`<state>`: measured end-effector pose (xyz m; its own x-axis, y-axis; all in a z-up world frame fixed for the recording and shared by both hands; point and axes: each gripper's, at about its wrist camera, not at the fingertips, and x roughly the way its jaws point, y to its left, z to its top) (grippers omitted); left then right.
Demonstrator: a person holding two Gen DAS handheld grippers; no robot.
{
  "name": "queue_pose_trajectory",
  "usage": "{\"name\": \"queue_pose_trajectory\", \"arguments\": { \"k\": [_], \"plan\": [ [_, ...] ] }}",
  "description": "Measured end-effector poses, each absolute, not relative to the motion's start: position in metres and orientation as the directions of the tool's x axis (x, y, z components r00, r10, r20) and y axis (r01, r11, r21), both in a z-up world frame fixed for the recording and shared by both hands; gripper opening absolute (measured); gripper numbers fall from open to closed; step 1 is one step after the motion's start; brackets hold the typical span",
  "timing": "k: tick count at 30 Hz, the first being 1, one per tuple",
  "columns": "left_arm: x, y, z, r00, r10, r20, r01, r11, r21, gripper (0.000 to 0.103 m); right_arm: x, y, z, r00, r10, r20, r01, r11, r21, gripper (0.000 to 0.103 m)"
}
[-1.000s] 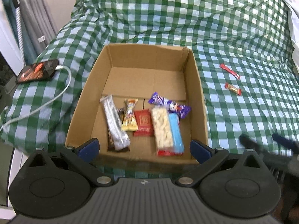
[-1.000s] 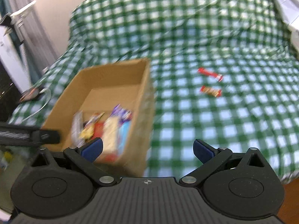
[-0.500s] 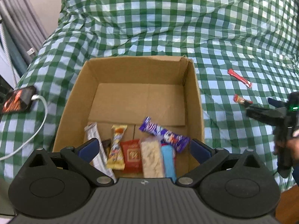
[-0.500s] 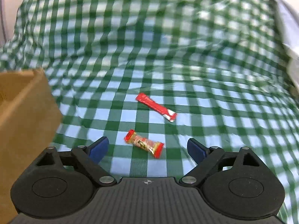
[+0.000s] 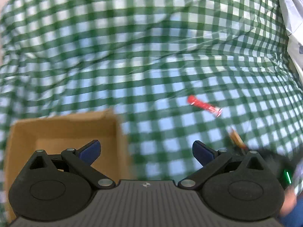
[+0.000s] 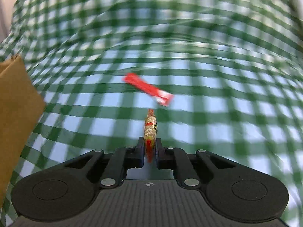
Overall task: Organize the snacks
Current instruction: 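Grasp the red stick with the left tool while the right tool grasps the small red packet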
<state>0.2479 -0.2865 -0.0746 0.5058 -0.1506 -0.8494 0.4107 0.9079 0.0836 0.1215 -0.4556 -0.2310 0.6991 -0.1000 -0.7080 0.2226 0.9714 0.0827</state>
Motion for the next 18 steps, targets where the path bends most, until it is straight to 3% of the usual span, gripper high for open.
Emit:
{"name": "queue_pose_trajectory", "arguments": {
  "k": [4,11,13,14,15,16,18],
  "plan": [
    [0.298,-0.349,-0.119,0.409,-0.175,-0.896,0.327,0.944,-0.035,0.103,0.063,-0.487,-0.223,0.673,-0.212,-0.708,0.399,0.911,0.106,0.011],
    [0.367,-0.440,-0.199,0.323,-0.138,-0.936,0.234,0.970,-0.062,0.101,0.001,-0.530,-0.232,0.613,-0.309,-0.727,0.616,0.763,0.196,0.011],
    [0.377,-0.451,-0.218,0.285,-0.127,-0.950,0.247,0.968,-0.055,0.092,0.001,-0.534,-0.238,0.610,-0.299,-0.734,0.617,0.761,0.202,0.011],
    [0.381,-0.457,-0.227,0.269,-0.105,-0.957,0.256,0.966,-0.034,0.079,0.002,-0.535,-0.239,0.608,-0.293,-0.738,0.611,0.766,0.200,0.011],
    [0.382,-0.460,-0.232,0.272,-0.083,-0.959,0.260,0.966,-0.009,0.080,0.002,-0.536,-0.240,0.608,-0.289,-0.739,0.607,0.769,0.198,0.011],
    [0.378,-0.458,-0.229,0.307,-0.081,-0.948,0.260,0.966,0.002,0.072,0.004,-0.536,-0.240,0.610,-0.287,-0.739,0.603,0.772,0.198,0.011],
    [0.369,-0.459,-0.222,0.341,-0.106,-0.934,0.324,0.946,0.011,0.006,0.005,-0.536,-0.240,0.612,-0.287,-0.737,0.598,0.777,0.194,0.011]
  ]
}}
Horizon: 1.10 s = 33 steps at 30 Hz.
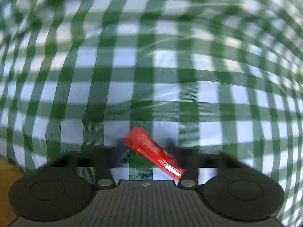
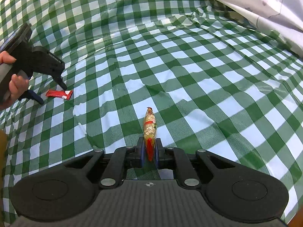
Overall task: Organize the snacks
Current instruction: 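Grasp the red stick with the left tool while the right tool grasps the small red packet, then carry the red stick and red packet over the box with both tools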
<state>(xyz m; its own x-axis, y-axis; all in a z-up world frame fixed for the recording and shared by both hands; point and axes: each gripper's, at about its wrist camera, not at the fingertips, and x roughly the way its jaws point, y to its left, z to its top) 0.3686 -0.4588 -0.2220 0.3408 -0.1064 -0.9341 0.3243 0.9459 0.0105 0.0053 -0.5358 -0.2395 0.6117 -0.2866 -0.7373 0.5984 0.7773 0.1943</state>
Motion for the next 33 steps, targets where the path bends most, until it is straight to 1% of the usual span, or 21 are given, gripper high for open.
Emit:
{"name": "queue_pose_trajectory", "arguments": {
  "k": [1,3,8,9,10,14,17,21,23,24,26,27,28,31,33],
  "plan": [
    [0.366,-0.456,-0.221,0.314,-0.122,-0.941,0.338,0.941,-0.009,0.001,0.007,-0.535,-0.238,0.614,-0.289,-0.734,0.598,0.778,0.194,0.011],
    [0.355,-0.441,-0.214,0.304,-0.136,-0.943,0.337,0.941,-0.027,0.001,0.010,-0.535,-0.234,0.618,-0.298,-0.727,0.600,0.776,0.192,0.011],
    [0.310,-0.401,-0.178,0.361,-0.186,-0.914,0.413,0.910,-0.022,0.001,0.005,-0.525,-0.213,0.640,-0.310,-0.703,0.596,0.778,0.200,0.009],
    [0.299,-0.392,-0.168,0.374,-0.196,-0.906,0.425,0.905,-0.020,0.001,0.004,-0.522,-0.208,0.643,-0.310,-0.700,0.596,0.777,0.204,0.003],
    [0.288,-0.383,-0.157,0.389,-0.202,-0.899,0.438,0.899,-0.012,0.001,0.001,-0.517,-0.202,0.648,-0.308,-0.697,0.593,0.778,0.208,0.001],
    [0.251,-0.350,-0.119,0.435,-0.246,-0.866,0.465,0.885,-0.017,0.001,-0.008,-0.494,-0.174,0.675,-0.309,-0.670,0.565,0.801,0.200,0.001],
    [0.233,-0.323,-0.095,0.440,-0.276,-0.854,0.456,0.888,-0.052,0.001,-0.010,-0.476,-0.159,0.688,-0.315,-0.654,0.538,0.826,0.168,0.001],
    [0.214,-0.291,-0.074,0.440,-0.311,-0.842,0.458,0.885,-0.087,0.001,-0.009,-0.471,-0.161,0.667,-0.326,-0.670,0.552,0.820,0.151,0.001],
    [0.208,-0.283,-0.065,0.441,-0.315,-0.840,0.456,0.885,-0.093,0.001,-0.005,-0.473,-0.168,0.665,-0.342,-0.664,0.549,0.826,0.125,0.003],
    [0.203,-0.282,-0.061,0.445,-0.315,-0.839,0.455,0.886,-0.091,0.001,-0.001,-0.476,-0.173,0.657,-0.344,-0.670,0.542,0.834,0.103,0.007],
    [0.203,-0.280,-0.059,0.453,-0.309,-0.836,0.448,0.890,-0.086,0.001,0.012,-0.483,-0.183,0.643,-0.363,-0.675,0.526,0.849,0.044,0.026],
    [0.206,-0.278,-0.060,0.454,-0.306,-0.837,0.445,0.892,-0.085,0.001,0.020,-0.488,-0.189,0.639,-0.358,-0.680,0.509,0.860,0.025,0.044],
    [0.206,-0.276,-0.059,0.454,-0.304,-0.837,0.444,0.892,-0.083,0.001,0.027,-0.494,-0.195,0.628,-0.356,-0.692,0.508,0.861,0.018,0.053],
    [0.211,-0.279,-0.067,0.450,-0.287,-0.846,0.443,0.894,-0.068,0.001,0.052,-0.512,-0.218,0.592,-0.320,-0.739,0.497,0.867,0.023,0.052],
    [0.210,-0.279,-0.071,0.447,-0.281,-0.849,0.449,0.892,-0.059,0.001,0.069,-0.519,-0.236,0.560,-0.309,-0.769,0.485,0.875,0.001,0.051]
  ]
}}
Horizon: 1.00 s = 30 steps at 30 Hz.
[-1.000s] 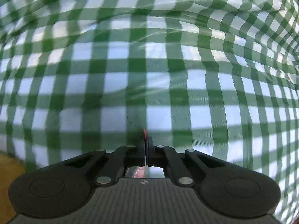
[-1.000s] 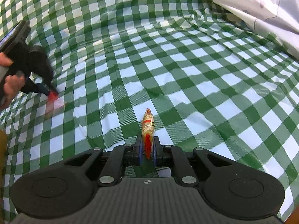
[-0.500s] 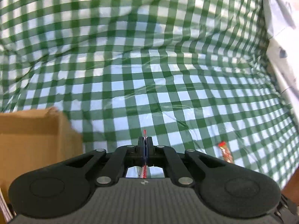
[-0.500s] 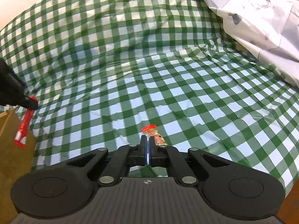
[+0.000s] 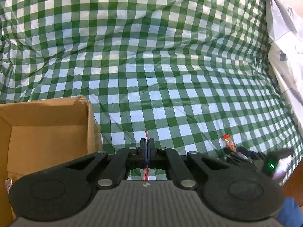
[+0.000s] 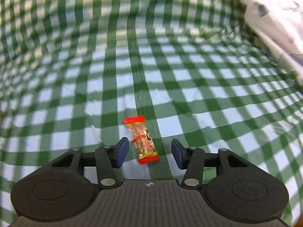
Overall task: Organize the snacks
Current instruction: 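Carry the red stick and red packet over the box with both tools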
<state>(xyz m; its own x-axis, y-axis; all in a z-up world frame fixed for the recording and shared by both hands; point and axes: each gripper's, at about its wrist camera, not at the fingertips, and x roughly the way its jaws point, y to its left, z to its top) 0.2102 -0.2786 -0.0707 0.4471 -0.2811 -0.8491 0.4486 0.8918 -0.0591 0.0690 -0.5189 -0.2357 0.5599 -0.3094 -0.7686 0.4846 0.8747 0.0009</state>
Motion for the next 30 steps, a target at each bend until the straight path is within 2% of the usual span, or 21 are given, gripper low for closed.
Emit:
{"name": "queue_pose_trajectory", "arguments": {
  "k": [1,2,3,5,11,17,23,28,29,30],
  "plan": [
    [0.210,-0.279,-0.072,0.450,-0.278,-0.849,0.449,0.892,-0.054,0.001,0.075,-0.520,-0.245,0.551,-0.305,-0.777,0.472,0.881,-0.011,0.043],
    [0.209,-0.278,-0.071,0.451,-0.280,-0.847,0.451,0.891,-0.054,0.001,0.076,-0.517,-0.246,0.573,-0.323,-0.753,0.464,0.886,-0.027,0.023],
    [0.208,-0.277,-0.070,0.454,-0.286,-0.844,0.452,0.890,-0.059,0.001,0.079,-0.513,-0.243,0.569,-0.331,-0.753,0.454,0.890,-0.048,0.019],
    [0.206,-0.272,-0.064,0.464,-0.300,-0.834,0.452,0.889,-0.068,0.001,0.078,-0.502,-0.231,0.574,-0.308,-0.759,0.451,0.892,-0.020,0.019],
    [0.191,-0.228,-0.030,0.513,-0.324,-0.795,0.438,0.895,-0.082,0.001,0.051,-0.423,-0.142,0.760,-0.180,-0.625,0.335,0.932,0.140,0.019],
    [0.167,-0.149,-0.004,0.596,-0.249,-0.763,0.385,0.923,-0.001,0.001,0.047,-0.324,-0.076,0.834,-0.019,-0.552,0.190,0.948,0.254,0.019],
    [0.165,-0.081,-0.012,0.599,-0.165,-0.784,0.309,0.950,0.036,0.001,0.064,-0.247,-0.056,0.817,0.095,-0.568,0.076,0.960,0.269,0.019],
    [0.174,-0.048,-0.024,0.575,-0.130,-0.808,0.277,0.960,0.043,0.001,0.076,-0.204,-0.057,0.779,0.125,-0.615,0.028,0.972,0.233,0.020],
    [0.176,-0.044,-0.026,0.574,-0.124,-0.809,0.271,0.962,0.045,0.006,0.079,-0.199,-0.058,0.771,0.127,-0.624,0.021,0.974,0.225,0.020],
    [0.177,-0.039,-0.028,0.574,-0.119,-0.810,0.265,0.963,0.047,0.037,0.081,-0.195,-0.058,0.765,0.126,-0.631,0.018,0.976,0.216,0.027]
  ]
}}
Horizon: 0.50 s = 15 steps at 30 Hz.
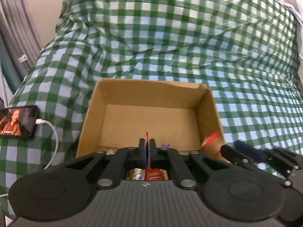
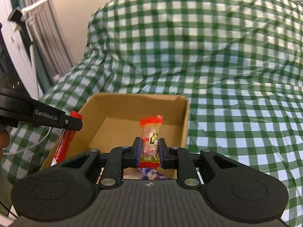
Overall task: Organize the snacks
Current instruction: 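Carry the red stick and red packet over the box with both tools, then open both tools to drop the red stick and red packet into the box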
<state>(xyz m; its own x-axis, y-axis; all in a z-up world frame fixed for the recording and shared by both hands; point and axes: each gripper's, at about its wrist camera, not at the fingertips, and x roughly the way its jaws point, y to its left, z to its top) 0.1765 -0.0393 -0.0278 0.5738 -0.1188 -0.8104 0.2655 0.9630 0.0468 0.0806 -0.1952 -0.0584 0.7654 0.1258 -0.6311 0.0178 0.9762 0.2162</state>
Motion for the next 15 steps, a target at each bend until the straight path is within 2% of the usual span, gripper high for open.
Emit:
{"name": "queue_pose_trajectory", "arguments": {
  "k": [1,2,3,5,7,15],
  "plan": [
    [0.177,-0.035,-0.029,0.573,-0.103,-0.813,0.254,0.966,0.056,0.062,0.080,-0.191,-0.057,0.763,0.114,-0.637,0.026,0.978,0.206,0.048],
    [0.175,-0.032,-0.029,0.581,-0.078,-0.810,0.234,0.969,0.075,0.103,0.079,-0.189,-0.055,0.763,0.097,-0.639,0.040,0.980,0.196,0.059],
    [0.169,-0.028,-0.028,0.615,-0.058,-0.786,0.213,0.972,0.095,0.103,0.075,-0.187,-0.053,0.768,0.087,-0.635,0.047,0.981,0.190,0.073],
    [0.157,-0.021,-0.026,0.658,-0.029,-0.753,0.207,0.968,0.143,0.103,0.066,-0.182,-0.049,0.769,0.080,-0.635,0.042,0.984,0.175,0.077],
    [0.146,-0.016,-0.027,0.639,-0.007,-0.769,0.223,0.959,0.176,0.103,0.052,-0.179,-0.049,0.757,0.086,-0.648,0.033,0.985,0.168,0.086],
    [0.071,0.019,-0.019,0.630,0.000,-0.776,0.213,0.962,0.173,0.103,-0.021,-0.145,-0.049,0.720,0.094,-0.687,0.058,0.979,0.195,0.091]
  ]
}}
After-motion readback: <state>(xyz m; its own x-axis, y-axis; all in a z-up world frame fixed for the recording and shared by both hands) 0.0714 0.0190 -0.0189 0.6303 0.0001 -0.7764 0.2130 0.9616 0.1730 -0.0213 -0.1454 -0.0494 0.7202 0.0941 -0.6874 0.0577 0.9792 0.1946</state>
